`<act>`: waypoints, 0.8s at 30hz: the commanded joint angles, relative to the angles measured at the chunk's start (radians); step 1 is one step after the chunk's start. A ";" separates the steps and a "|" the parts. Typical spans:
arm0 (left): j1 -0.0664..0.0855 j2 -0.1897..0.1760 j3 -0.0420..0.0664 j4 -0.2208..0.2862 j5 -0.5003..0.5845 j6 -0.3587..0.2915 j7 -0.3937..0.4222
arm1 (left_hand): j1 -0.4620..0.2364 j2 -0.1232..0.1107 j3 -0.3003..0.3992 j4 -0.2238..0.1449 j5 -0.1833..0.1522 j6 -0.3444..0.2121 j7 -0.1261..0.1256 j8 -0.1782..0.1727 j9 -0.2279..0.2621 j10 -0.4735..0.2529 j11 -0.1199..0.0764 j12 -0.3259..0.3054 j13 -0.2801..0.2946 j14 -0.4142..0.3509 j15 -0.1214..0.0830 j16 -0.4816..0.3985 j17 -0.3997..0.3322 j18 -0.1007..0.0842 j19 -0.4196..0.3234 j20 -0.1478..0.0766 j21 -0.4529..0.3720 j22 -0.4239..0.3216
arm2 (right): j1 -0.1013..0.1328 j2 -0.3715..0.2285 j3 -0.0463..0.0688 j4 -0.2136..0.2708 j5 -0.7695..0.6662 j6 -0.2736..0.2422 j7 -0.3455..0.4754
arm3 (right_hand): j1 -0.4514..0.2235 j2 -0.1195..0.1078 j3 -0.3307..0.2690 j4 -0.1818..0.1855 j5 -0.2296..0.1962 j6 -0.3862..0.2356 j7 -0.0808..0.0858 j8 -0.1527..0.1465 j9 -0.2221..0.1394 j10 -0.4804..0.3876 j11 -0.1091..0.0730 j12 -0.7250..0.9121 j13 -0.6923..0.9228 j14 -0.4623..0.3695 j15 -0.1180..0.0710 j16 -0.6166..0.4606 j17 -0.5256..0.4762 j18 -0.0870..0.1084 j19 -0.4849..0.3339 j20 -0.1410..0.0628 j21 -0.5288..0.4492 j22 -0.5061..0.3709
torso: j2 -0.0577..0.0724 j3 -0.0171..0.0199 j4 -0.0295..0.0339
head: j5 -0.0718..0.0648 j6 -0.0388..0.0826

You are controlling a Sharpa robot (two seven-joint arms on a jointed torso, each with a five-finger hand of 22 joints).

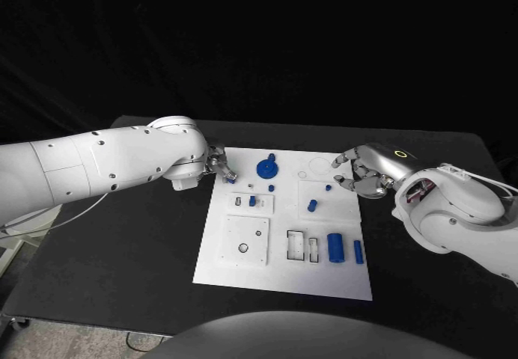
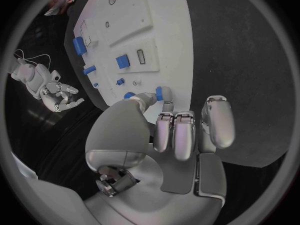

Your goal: Assemble the parts on the task board

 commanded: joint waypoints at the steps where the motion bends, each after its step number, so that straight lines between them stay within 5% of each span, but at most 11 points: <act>1: 0.000 -0.023 0.000 0.037 0.004 -0.036 0.014 | -0.007 -0.006 0.011 -0.002 -0.002 0.003 -0.005 0.005 0.001 0.068 -0.005 -0.006 0.235 0.105 -0.005 0.002 0.264 0.011 0.002 -0.001 0.000 0.186 | -0.001 -0.002 0.000 -0.001 0.001 0.004 0.002 | 0.005 0.001 0.006 -0.001 0.006 0.009 0.000 0.004 -0.001 0.069 0.006 -0.007 0.220 0.071 0.008 -0.004 0.102 0.012 -0.007 0.001 -0.005 0.123 | 0.000 0.0000 0.0006 | -0.001 0.000; 12: 0.004 -0.105 0.002 0.169 -0.006 -0.059 -0.004 | -0.035 -0.015 0.032 -0.003 -0.024 0.005 -0.004 0.001 0.001 0.067 -0.004 -0.007 0.234 0.105 -0.004 0.002 0.264 0.011 0.002 0.000 0.000 0.186 | -0.002 -0.001 0.000 -0.003 0.004 0.004 0.001 | 0.006 0.001 0.007 -0.001 0.007 0.010 0.000 0.004 -0.002 0.067 0.007 -0.010 0.217 0.070 0.008 -0.008 0.097 0.013 -0.009 0.001 -0.012 0.121 | -0.002 0.0004 0.0003 | 0.005 0.000; 24: 0.003 -0.122 0.000 0.236 -0.026 -0.024 -0.021 | -0.041 -0.014 0.037 -0.004 -0.031 0.003 -0.004 -0.003 -0.001 0.069 -0.004 -0.004 0.236 0.105 -0.004 0.002 0.264 0.011 0.003 0.000 0.001 0.186 | -0.005 -0.002 0.000 -0.003 0.005 0.004 0.001 | 0.006 0.001 0.007 -0.001 0.007 0.010 0.000 0.004 -0.002 0.067 0.007 -0.010 0.217 0.070 0.008 -0.008 0.097 0.013 -0.009 0.001 -0.012 0.121 | 0.000 0.0014 -0.0016 | 0.013 0.000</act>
